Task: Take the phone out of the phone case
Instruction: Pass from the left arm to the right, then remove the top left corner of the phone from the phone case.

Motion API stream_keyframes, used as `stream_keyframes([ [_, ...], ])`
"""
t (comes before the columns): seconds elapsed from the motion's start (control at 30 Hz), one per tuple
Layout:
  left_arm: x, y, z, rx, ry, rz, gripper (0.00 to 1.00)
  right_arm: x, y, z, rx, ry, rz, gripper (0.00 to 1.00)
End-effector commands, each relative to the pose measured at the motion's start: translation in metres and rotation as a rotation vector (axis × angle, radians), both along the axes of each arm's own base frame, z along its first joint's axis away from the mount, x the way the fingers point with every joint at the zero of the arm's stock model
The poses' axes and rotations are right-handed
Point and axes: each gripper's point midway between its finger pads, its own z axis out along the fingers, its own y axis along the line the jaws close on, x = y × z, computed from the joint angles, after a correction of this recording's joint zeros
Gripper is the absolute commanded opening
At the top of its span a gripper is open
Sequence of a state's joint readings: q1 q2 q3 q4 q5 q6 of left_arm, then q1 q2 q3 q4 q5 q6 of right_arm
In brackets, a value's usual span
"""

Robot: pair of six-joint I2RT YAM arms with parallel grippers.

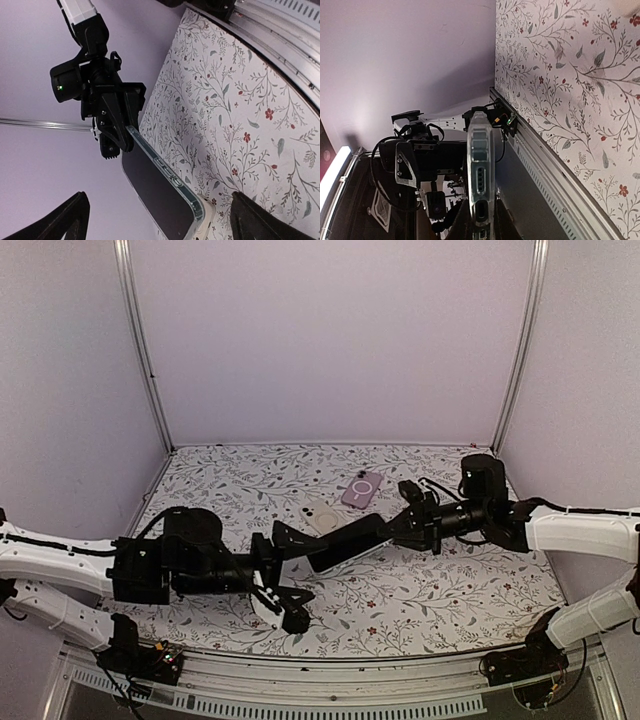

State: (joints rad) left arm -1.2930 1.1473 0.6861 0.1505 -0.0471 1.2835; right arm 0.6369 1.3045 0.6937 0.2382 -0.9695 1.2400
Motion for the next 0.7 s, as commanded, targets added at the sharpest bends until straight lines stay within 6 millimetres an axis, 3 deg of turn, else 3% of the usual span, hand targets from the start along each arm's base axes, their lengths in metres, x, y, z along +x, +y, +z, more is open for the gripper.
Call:
stream_keyframes([
  [0.0,-0.019,0.007,0.027,-0.078,0.225,-0.004,0.99,0.019,-0.006,0.04,0.055,-0.305,-0.042,0.0],
  [0.27,-0.003,0.02,0.076,-0.328,0.56,0.176,0.99,0.025,-0.013,0.061,0.011,-0.697,-0.014,0.0],
  [0.43,0.025,0.036,0.112,-0.52,0.78,0.297,0.99,0.022,-0.016,0.071,0.018,-0.866,-0.002,0.03],
  [0.5,0.036,0.041,0.121,-0.573,0.855,0.333,0.99,0.021,-0.019,0.079,0.021,-0.941,-0.012,0.05],
  [0.67,0.059,0.051,0.121,-0.607,1.102,0.382,0.99,0.023,-0.025,0.096,0.035,-1.059,-0.065,0.03],
])
